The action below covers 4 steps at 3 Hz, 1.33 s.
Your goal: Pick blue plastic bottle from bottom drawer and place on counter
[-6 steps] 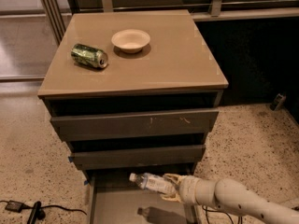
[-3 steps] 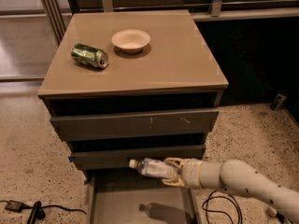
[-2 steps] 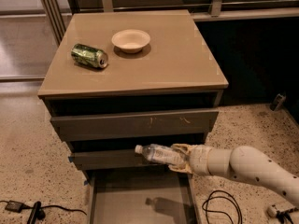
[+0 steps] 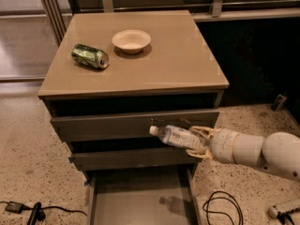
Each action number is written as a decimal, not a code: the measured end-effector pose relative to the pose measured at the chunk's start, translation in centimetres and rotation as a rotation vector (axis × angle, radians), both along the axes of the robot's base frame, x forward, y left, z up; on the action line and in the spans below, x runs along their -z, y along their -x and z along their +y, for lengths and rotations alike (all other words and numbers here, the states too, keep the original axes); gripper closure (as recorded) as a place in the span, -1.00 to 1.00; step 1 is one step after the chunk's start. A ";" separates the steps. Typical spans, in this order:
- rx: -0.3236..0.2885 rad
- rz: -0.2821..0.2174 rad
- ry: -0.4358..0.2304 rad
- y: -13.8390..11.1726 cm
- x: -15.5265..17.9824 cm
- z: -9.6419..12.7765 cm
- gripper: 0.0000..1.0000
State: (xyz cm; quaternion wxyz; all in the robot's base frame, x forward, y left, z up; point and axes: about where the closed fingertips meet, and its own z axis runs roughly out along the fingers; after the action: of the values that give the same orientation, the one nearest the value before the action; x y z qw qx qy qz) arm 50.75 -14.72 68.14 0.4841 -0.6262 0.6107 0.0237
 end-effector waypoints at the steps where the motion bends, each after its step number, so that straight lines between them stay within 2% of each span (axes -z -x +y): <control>1: -0.011 -0.034 -0.034 -0.8 -4.4 -1.0 1.00; 2: -0.031 -0.080 -0.021 -1.9 -10.5 -0.8 1.00; 3: -0.031 -0.080 -0.021 -1.9 -10.5 -0.8 1.00; 4: -0.041 -0.095 -0.009 -3.0 -11.2 -0.6 1.00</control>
Offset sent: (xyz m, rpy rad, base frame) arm 0.0287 -0.0083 0.1701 0.0008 -0.1280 0.0439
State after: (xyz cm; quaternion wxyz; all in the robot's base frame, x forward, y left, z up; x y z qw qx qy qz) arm 53.72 -15.30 79.39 0.5150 -0.6366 0.5739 0.0066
